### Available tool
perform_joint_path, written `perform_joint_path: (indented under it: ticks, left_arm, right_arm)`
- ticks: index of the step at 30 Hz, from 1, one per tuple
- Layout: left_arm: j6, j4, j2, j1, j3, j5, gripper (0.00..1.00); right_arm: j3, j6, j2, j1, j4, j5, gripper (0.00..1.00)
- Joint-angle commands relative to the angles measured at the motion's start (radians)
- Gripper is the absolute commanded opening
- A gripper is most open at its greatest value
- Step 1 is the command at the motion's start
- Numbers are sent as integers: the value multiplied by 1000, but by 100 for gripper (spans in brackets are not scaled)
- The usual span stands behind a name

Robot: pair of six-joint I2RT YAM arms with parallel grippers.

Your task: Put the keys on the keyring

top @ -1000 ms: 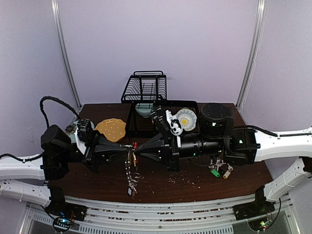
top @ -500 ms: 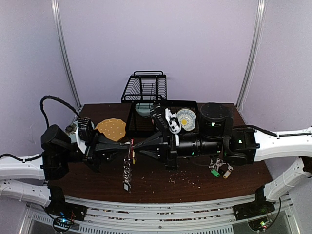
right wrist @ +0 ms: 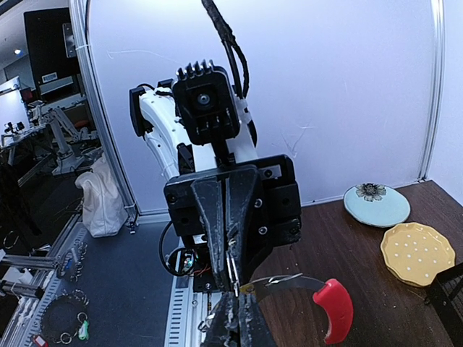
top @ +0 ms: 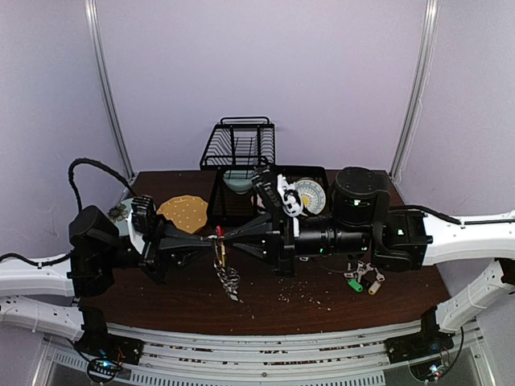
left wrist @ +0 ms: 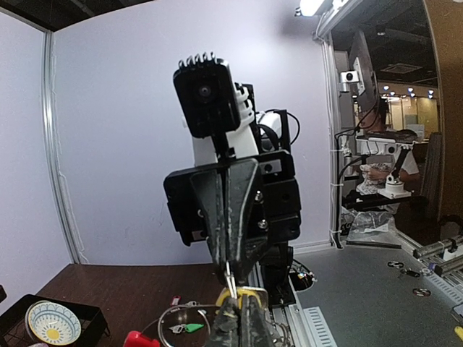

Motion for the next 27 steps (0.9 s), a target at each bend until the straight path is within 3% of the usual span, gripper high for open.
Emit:
perform_joint_path:
  ticks: [1, 5, 12, 20, 27]
  left_arm:
    - [45, -7, -16, -7, 18, 34, 0]
    - [119, -129, -9, -7, 59, -13, 0]
    - [283, -300, -39, -17, 90, -239, 0]
    - [354, -344, -21, -62, 95, -409, 0]
    - [335, -271, -28, -62, 72, -443, 0]
  right_arm:
    - [25, 0, -21, -21, -4, 61, 0]
    - [40, -2, -14, -21, -26, 49, 0]
    - [100, 5, 36, -21, -147, 88, 0]
    - [187, 53, 122, -18, -220, 47, 0]
    - [270, 53, 194, 13, -271, -61, 0]
